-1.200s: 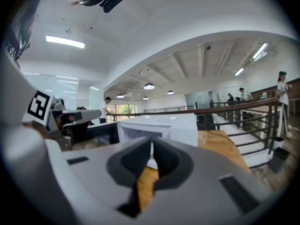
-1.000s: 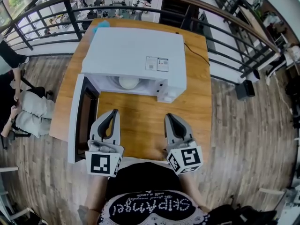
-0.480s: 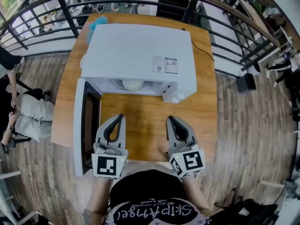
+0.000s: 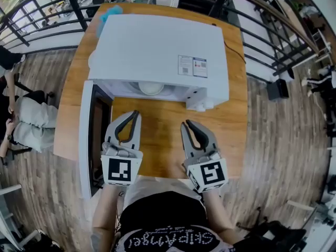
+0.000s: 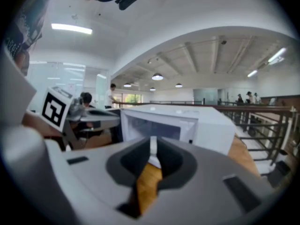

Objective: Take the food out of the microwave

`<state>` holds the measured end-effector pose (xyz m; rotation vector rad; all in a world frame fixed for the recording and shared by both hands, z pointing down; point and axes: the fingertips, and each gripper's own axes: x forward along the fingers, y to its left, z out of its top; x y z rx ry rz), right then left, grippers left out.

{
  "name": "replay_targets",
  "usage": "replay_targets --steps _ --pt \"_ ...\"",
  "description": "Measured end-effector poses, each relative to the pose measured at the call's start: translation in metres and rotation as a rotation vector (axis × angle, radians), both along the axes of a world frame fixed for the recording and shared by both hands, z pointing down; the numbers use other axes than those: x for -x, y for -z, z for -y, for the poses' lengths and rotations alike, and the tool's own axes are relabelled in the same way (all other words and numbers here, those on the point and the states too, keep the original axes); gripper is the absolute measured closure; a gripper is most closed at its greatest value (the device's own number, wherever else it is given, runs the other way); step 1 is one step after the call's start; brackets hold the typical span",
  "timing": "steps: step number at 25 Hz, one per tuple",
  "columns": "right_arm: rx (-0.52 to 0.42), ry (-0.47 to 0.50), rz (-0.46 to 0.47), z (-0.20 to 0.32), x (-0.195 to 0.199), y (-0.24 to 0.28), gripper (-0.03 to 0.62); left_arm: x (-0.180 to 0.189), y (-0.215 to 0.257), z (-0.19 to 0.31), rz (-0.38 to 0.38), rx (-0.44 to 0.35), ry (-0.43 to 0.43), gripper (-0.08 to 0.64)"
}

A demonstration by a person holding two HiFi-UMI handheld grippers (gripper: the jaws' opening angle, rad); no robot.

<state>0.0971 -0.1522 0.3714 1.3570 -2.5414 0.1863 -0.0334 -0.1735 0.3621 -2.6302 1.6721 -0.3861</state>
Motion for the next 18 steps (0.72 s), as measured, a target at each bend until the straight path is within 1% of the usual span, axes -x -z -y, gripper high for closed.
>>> replay_targets --steps 1,2,3,4,7,11,13,18 --pt "0.014 0.008 -0.008 0.003 0.002 -0.005 0.549 0.0 -0.004 0.005 0.017 0.001 -0.004 0.523" --pt "0.027 0.011 -0.019 0.006 0.004 -0.01 0.525 -0.001 -0.008 0.011 0.036 0.004 -0.01 0.502" --pt "0.036 0.012 -0.03 0.009 0.005 -0.014 0.479 -0.003 -0.012 0.017 0.057 0.005 -0.02 0.472" --pt "0.04 0.013 -0.041 0.013 0.007 -0.017 0.457 -0.004 -0.016 0.023 0.076 0.004 -0.031 0.466" --pt "0.036 0.021 -0.087 0.028 0.013 -0.026 0.448 -0.002 -0.03 0.043 0.111 0.024 -0.047 0.44" --pt "0.053 0.033 -0.127 0.044 0.023 -0.044 0.437 0.007 -0.061 0.062 0.171 0.101 -0.052 0.402" --pt "0.063 0.038 -0.144 0.051 0.026 -0.052 0.433 0.011 -0.076 0.069 0.219 0.135 -0.057 0.386" --pt "0.067 0.05 -0.21 0.073 0.039 -0.076 0.412 0.012 -0.105 0.089 0.344 0.182 -0.114 0.353"
